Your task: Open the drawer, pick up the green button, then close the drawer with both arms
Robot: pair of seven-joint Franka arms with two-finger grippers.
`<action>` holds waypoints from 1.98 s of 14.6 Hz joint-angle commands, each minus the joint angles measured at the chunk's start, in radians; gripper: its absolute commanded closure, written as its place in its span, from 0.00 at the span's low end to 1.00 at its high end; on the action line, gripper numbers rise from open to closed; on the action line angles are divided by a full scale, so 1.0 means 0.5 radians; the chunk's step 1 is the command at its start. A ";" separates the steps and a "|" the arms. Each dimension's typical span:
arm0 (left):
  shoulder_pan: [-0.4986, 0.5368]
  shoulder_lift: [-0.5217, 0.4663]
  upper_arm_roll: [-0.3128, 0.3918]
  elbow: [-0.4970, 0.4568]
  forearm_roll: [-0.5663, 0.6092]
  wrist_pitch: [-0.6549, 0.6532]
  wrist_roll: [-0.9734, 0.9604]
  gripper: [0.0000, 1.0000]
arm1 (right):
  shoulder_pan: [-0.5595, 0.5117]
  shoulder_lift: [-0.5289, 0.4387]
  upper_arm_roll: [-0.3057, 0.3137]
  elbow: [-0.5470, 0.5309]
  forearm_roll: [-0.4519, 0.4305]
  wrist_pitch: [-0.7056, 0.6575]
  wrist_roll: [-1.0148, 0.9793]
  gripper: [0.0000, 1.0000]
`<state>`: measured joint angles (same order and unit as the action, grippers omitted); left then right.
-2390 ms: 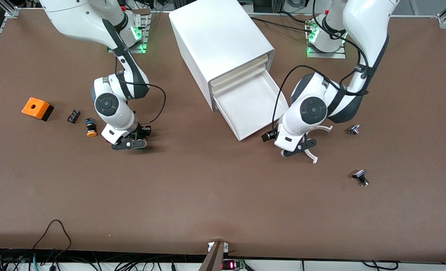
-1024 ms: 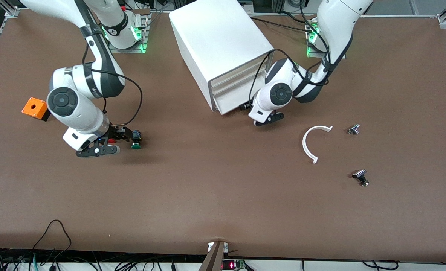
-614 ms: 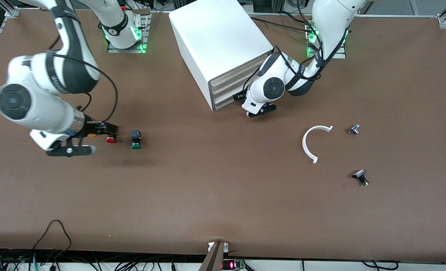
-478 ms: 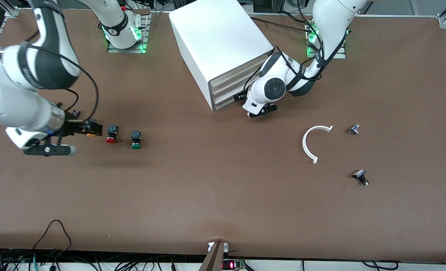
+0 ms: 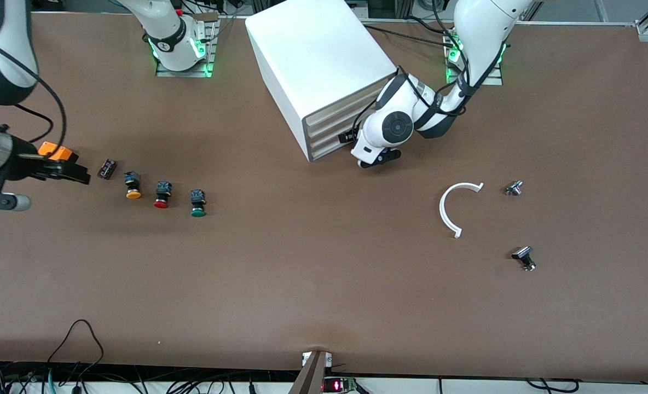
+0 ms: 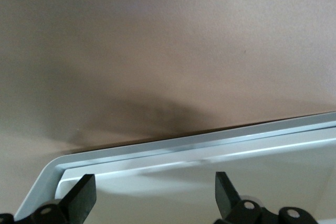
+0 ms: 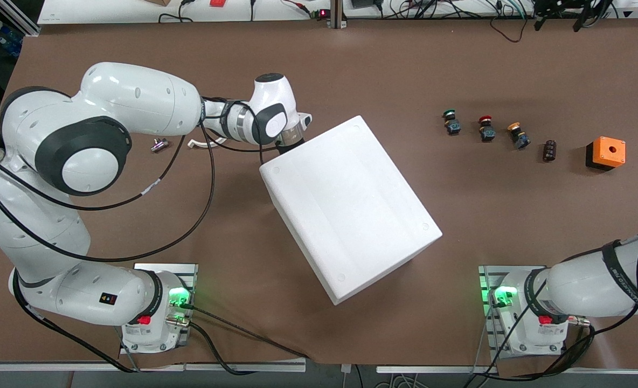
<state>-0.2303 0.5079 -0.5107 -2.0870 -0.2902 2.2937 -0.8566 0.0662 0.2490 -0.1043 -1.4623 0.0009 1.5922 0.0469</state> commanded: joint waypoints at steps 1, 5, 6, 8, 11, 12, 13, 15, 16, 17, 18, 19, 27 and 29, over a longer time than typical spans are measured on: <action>0.080 -0.074 -0.028 -0.023 -0.055 -0.001 0.056 0.00 | 0.006 -0.010 0.015 0.047 -0.023 -0.040 -0.014 0.00; 0.450 -0.248 -0.006 0.023 -0.039 0.131 0.304 0.00 | 0.006 -0.010 0.018 0.035 -0.011 0.086 -0.014 0.00; 0.552 -0.310 -0.006 0.029 -0.042 0.131 0.414 0.00 | 0.009 -0.013 0.021 0.032 -0.020 0.092 -0.014 0.00; 0.739 -0.387 -0.006 0.096 -0.058 0.134 0.641 0.00 | 0.009 -0.050 0.021 -0.020 -0.026 0.095 -0.014 0.00; 0.908 -0.668 0.018 0.124 -0.030 -0.042 0.964 0.00 | 0.009 -0.270 0.018 -0.366 -0.008 0.309 -0.014 0.00; 0.915 -0.766 0.094 0.158 -0.003 -0.214 1.089 0.00 | 0.009 -0.329 0.018 -0.455 -0.014 0.368 -0.020 0.00; 0.896 -0.852 0.195 0.228 0.073 -0.389 1.236 0.00 | 0.006 -0.323 0.009 -0.441 -0.005 0.356 -0.047 0.00; 0.878 -0.969 0.321 0.381 0.269 -0.647 1.467 0.00 | -0.006 -0.305 0.003 -0.410 -0.014 0.359 -0.063 0.00; 0.847 -1.009 0.392 0.461 0.383 -0.757 1.553 0.00 | -0.010 -0.308 -0.003 -0.395 -0.023 0.356 -0.072 0.00; 0.789 -1.031 0.462 0.565 0.496 -0.874 1.614 0.00 | -0.016 -0.308 -0.027 -0.395 -0.029 0.353 -0.127 0.00; 0.743 -1.043 0.512 0.675 0.576 -1.024 1.630 0.00 | -0.016 -0.305 -0.052 -0.392 -0.011 0.353 -0.252 0.00; 0.725 -1.053 0.521 0.774 0.635 -1.174 1.633 0.00 | -0.019 -0.302 -0.058 -0.392 -0.005 0.350 -0.341 0.00; 0.709 -0.998 0.592 0.873 0.755 -1.341 1.618 0.00 | -0.010 -0.280 -0.043 -0.367 0.007 0.350 -0.082 0.00; 0.724 -0.994 0.592 0.873 0.703 -1.341 1.618 0.00 | -0.028 -0.283 -0.037 -0.377 0.011 0.353 -0.084 0.00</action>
<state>0.1296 -0.0052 -0.2180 -1.6805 0.0687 1.6497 -0.0556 0.0638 0.1203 -0.1332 -1.6421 0.0034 1.7602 -0.0081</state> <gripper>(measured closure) 0.000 0.000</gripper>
